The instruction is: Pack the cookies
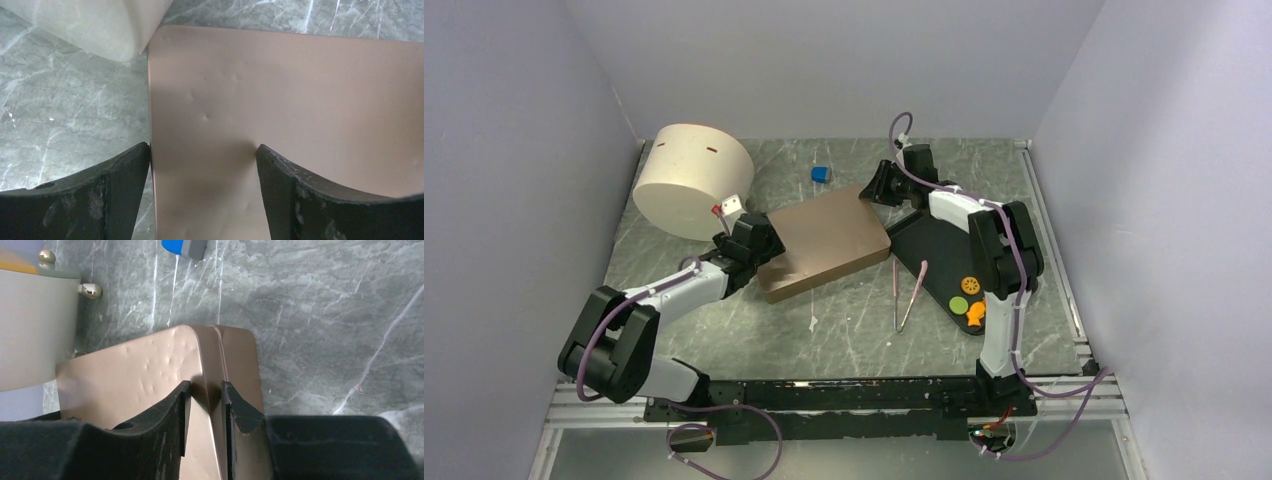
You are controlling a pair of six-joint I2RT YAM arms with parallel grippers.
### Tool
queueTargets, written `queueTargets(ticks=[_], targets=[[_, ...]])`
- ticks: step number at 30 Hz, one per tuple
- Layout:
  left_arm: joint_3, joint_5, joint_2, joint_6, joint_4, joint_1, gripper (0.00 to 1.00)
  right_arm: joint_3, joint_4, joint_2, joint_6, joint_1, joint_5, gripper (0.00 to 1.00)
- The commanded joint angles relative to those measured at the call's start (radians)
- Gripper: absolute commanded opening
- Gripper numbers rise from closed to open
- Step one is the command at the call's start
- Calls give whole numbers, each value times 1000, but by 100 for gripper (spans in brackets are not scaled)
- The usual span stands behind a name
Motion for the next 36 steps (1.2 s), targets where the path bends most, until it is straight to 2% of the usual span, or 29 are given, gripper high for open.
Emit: queueTargets(ticks=[1,9,18,22,29,36], targets=[[-2,45,42,-10,-19,-1,80,-16,-159,126,-51,19,51,30],[-89,155,-8,-25,-6,-2,71,-125,-196,97,-103,55,-51,26],[-100,146,-14,-48,-39,7,71,-27,-305,177,-126,84,51,23],[-126,194,-22,-49,-49,8,68,-102,-311,137,-137,117,37,23],[-263,319,-168,-97,-58,0,52,-264,-329,16,-186,156,32,20],[-337,370,-344,-145,-148,-48,46,-387,-326,-124,-178,163,8,19]])
